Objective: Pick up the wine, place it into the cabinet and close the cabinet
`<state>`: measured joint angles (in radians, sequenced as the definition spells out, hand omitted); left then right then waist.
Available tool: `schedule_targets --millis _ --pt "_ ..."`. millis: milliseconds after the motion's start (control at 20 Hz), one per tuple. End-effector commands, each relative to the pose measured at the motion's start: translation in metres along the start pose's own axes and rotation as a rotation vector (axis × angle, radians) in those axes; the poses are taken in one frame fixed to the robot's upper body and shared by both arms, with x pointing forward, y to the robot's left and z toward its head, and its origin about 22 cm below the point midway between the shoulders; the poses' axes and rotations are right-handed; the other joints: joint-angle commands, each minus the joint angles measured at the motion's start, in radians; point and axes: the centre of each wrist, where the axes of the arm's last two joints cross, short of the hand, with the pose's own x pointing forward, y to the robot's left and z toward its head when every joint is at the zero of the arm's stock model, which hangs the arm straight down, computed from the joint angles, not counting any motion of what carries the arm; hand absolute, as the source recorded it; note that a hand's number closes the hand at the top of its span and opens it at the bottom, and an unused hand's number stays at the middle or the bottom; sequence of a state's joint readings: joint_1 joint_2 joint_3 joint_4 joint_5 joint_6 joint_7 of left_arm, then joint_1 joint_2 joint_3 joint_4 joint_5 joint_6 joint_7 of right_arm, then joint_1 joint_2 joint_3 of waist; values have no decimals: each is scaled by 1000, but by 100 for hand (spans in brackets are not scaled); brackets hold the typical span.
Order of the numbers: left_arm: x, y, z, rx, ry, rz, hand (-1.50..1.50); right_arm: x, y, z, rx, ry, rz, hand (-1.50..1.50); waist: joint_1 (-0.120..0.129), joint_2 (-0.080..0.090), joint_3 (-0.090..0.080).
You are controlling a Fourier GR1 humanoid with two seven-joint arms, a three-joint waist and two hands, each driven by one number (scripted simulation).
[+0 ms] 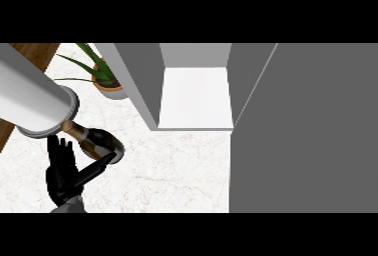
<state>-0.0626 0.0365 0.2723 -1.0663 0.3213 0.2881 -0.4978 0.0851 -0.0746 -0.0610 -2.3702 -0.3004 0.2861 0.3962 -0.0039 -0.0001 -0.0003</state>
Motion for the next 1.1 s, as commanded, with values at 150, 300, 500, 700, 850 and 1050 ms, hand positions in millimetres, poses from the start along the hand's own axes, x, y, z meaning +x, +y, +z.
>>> schedule_targets --millis 150,300,500,700,850,1050 --pt "-9 -4 -9 -8 6 3 -150 7 15 -8 -13 -4 23 -150 3 0 0" --pt "-41 10 3 16 16 45 -150 9 2 -10 -10 -5 27 -150 1 1 0" --pt "-38 13 -21 30 -5 114 -150 8 12 1 -5 7 16 -150 -4 2 -1" --pt "-55 0 -3 10 -10 173 -150 12 8 10 -15 -14 25 -150 -5 1 -1" --pt "-44 -5 -19 -31 -8 171 -150 -10 9 -14 -20 -18 15 -150 1 1 0" --pt "-66 3 3 -18 -4 179 -150 8 -8 -3 -22 -9 13 -150 -2 1 0"
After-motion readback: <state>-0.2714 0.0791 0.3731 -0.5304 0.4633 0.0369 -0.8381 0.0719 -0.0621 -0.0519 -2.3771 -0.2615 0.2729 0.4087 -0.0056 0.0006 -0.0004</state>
